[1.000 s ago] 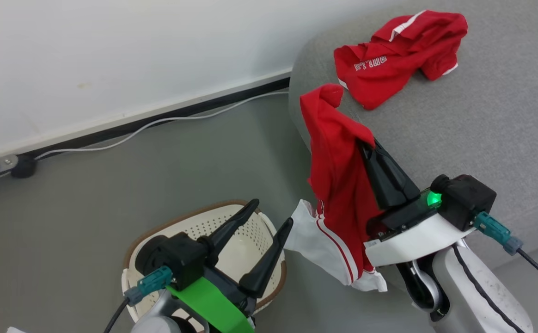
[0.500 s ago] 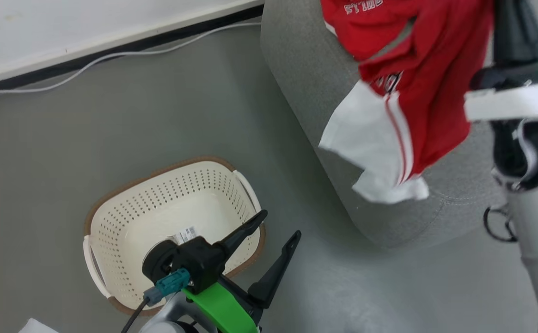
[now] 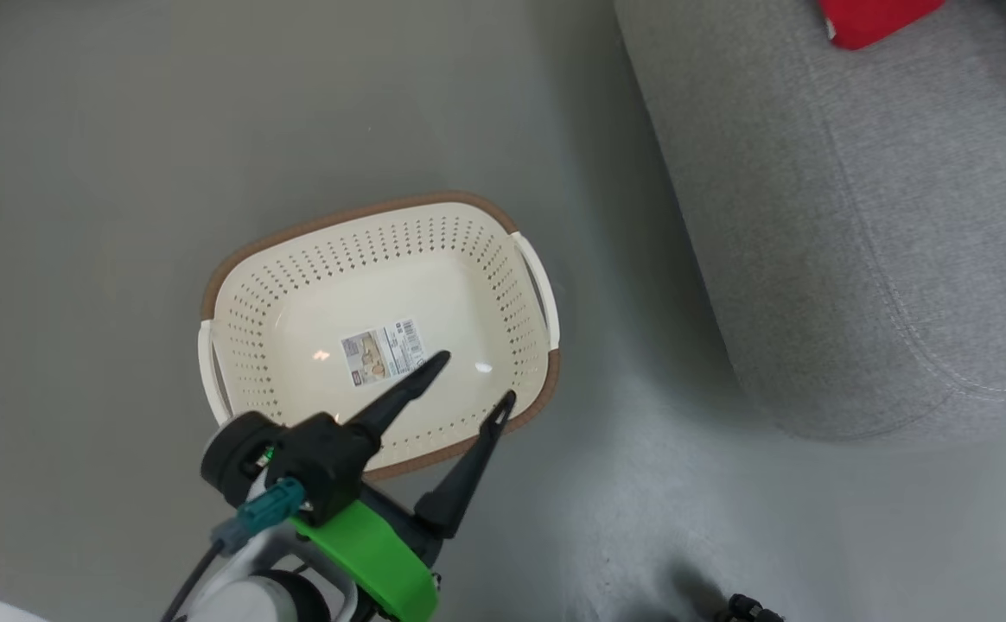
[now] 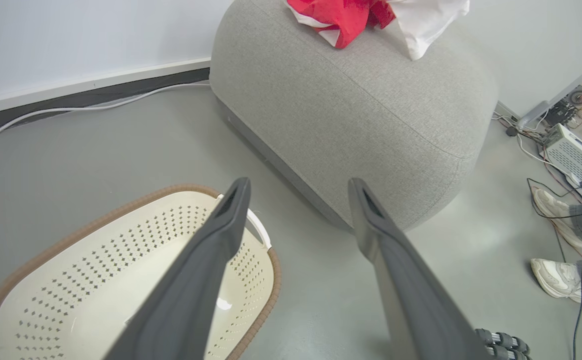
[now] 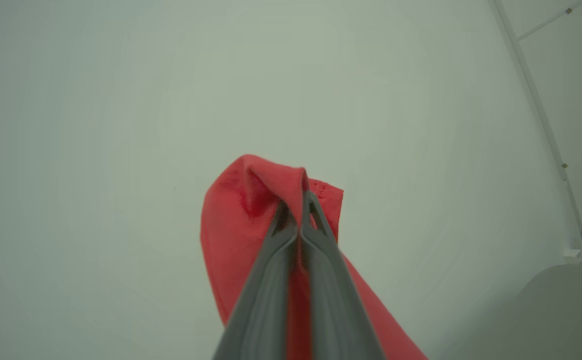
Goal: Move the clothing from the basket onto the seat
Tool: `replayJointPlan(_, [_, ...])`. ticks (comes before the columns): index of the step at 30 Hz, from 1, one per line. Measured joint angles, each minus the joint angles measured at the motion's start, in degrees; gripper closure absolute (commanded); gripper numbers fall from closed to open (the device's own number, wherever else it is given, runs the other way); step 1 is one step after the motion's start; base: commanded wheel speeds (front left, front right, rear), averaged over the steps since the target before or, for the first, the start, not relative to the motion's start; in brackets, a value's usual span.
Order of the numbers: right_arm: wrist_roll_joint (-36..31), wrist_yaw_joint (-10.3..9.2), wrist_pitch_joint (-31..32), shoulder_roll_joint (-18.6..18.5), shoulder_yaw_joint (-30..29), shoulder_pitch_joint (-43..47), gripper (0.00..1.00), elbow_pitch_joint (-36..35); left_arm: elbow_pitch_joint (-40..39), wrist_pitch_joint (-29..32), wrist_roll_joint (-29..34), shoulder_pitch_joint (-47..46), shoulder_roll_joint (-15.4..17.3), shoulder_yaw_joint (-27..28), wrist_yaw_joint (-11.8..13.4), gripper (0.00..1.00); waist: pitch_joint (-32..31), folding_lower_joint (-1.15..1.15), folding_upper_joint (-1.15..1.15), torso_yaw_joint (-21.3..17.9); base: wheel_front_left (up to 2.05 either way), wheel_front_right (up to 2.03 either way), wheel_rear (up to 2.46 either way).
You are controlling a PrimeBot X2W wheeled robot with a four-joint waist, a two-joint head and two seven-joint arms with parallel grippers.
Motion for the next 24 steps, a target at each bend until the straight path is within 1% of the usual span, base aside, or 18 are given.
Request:
replayJointPlan(3, [-2.71,0.01,0.53,-3.24,0.54,-3.81,1.00,1.19,-1.44,0.02,0.00,0.02,1.34,2.14,1.27,0.00,2.64,0.00,0.00,1.34,0.00,0.00,0.00])
replayJointPlan(5, [-4.86,0.01,0.52,-5.02,1.31,-5.94,1.00,2.05,-2.52,0.40,0.02,0.03,2.18,3.09,1.66,0.00,4.46,0.00,0.00,1.92,0.00,0.00,0.00])
replayJointPlan(8, [-6.24,0.00,0.47,-5.48,2.72,-6.61,1.00,4.19,-4.01,1.36,0.31,0.03,3.42,3.44,1.67,0.00,7.27,0.00,0.00,2.41,0.00,0.00,0.00])
replayJointPlan(10, [-6.47,-0.01,0.12,-4.04,3.97,-6.37,1.00,5.98,-5.12,1.96,0.57,0.03,4.16,3.83,2.12,0.00,9.08,0.00,0.00,2.50,0.00,0.00,0.00])
replayJointPlan(13, [-6.67,-0.01,-1.23,-0.93,5.49,-5.48,1.00,8.55,-6.77,2.90,0.67,0.04,5.47,4.75,2.26,0.00,11.74,0.01,0.00,2.35,0.00,0.00,0.00])
replayJointPlan(14, [-6.79,-0.01,-1.59,-0.03,6.04,-4.94,1.00,9.33,-7.27,3.12,1.14,0.06,5.92,5.11,2.69,0.00,12.62,0.00,0.00,2.23,0.00,0.00,0.00])
replayJointPlan(15, [-6.78,-0.10,-2.32,1.87,6.60,-4.12,1.00,10.83,-8.35,3.65,2.10,0.10,6.66,5.97,3.43,0.00,14.34,0.00,0.00,1.93,0.00,0.00,0.00])
replayJointPlan(21, [-6.72,-0.11,-4.46,6.32,8.89,-3.78,1.00,14.45,-11.72,5.04,3.03,0.29,8.59,8.21,4.69,0.00,19.29,0.01,0.00,0.47,0.00,0.00,0.00])
replayJointPlan(23, [-6.73,-0.11,-5.86,8.08,9.88,-3.83,1.00,16.17,-11.66,4.95,3.16,0.14,9.05,8.92,4.71,0.00,20.80,0.01,0.00,-0.21,0.00,0.00,0.00])
replayJointPlan(24, [-6.75,-0.11,-6.25,9.02,10.43,-3.83,0.92,17.20,-11.49,4.93,3.15,0.03,9.21,9.02,4.67,0.00,21.41,0.01,0.00,-0.62,0.00,0.00,0.00])
